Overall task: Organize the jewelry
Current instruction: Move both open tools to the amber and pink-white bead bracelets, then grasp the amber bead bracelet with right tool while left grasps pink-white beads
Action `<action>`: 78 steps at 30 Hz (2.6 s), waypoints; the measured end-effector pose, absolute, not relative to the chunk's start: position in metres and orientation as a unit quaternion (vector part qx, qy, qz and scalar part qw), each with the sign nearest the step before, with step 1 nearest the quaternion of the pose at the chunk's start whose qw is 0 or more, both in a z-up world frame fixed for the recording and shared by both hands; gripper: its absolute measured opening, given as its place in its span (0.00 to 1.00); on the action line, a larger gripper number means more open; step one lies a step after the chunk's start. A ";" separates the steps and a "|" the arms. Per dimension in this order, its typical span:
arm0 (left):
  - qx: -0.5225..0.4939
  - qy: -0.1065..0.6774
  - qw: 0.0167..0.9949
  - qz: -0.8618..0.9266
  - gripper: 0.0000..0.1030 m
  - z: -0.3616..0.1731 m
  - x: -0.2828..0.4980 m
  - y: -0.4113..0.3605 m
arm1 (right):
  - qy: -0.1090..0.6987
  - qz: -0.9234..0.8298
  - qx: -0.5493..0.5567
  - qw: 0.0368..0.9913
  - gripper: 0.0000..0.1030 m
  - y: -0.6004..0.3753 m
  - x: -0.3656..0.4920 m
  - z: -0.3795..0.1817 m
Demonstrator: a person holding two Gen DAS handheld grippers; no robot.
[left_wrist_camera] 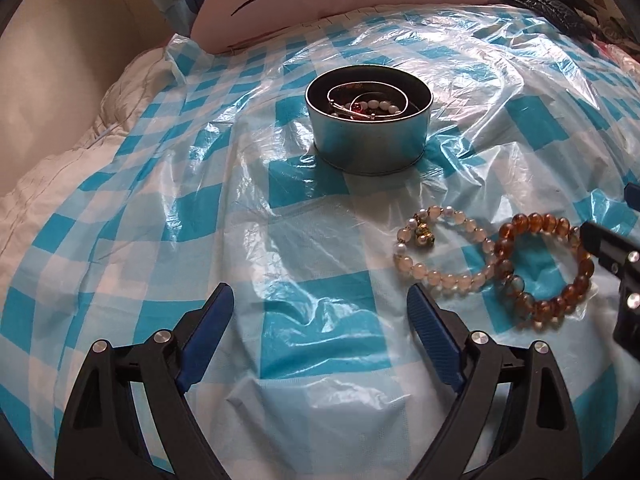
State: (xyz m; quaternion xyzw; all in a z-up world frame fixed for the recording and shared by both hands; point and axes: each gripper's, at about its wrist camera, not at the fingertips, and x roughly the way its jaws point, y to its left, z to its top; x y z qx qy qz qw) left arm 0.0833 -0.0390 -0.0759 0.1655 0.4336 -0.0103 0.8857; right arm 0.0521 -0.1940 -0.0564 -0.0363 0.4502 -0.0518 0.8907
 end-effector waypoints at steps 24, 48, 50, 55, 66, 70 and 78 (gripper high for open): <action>0.113 0.436 0.893 -0.003 0.79 -0.067 0.088 -0.015 | 0.424 0.019 0.018 0.905 0.64 -0.192 0.054 -0.051; 0.096 0.408 0.903 -0.092 0.76 -0.060 0.083 -0.034 | 0.459 0.073 0.049 0.884 0.35 -0.188 0.064 -0.066; 0.095 0.407 0.904 -0.092 0.76 -0.060 0.082 -0.034 | 0.460 0.072 0.048 0.883 0.35 -0.188 0.064 -0.067; 0.091 0.409 0.903 -0.098 0.76 -0.060 0.083 -0.033 | 0.467 0.070 0.048 0.880 0.35 -0.188 0.066 -0.070; 0.081 0.441 0.887 -0.115 0.47 -0.072 0.088 -0.034 | 0.484 0.066 0.047 0.871 0.35 -0.188 0.072 -0.078; 0.071 0.454 0.880 -0.120 0.15 -0.076 0.089 -0.033 | 0.479 0.074 0.043 0.874 0.13 -0.184 0.070 -0.077; 0.016 0.425 0.892 -0.154 0.07 -0.057 0.081 -0.022 | 0.449 0.101 0.091 0.883 0.12 -0.195 0.064 -0.066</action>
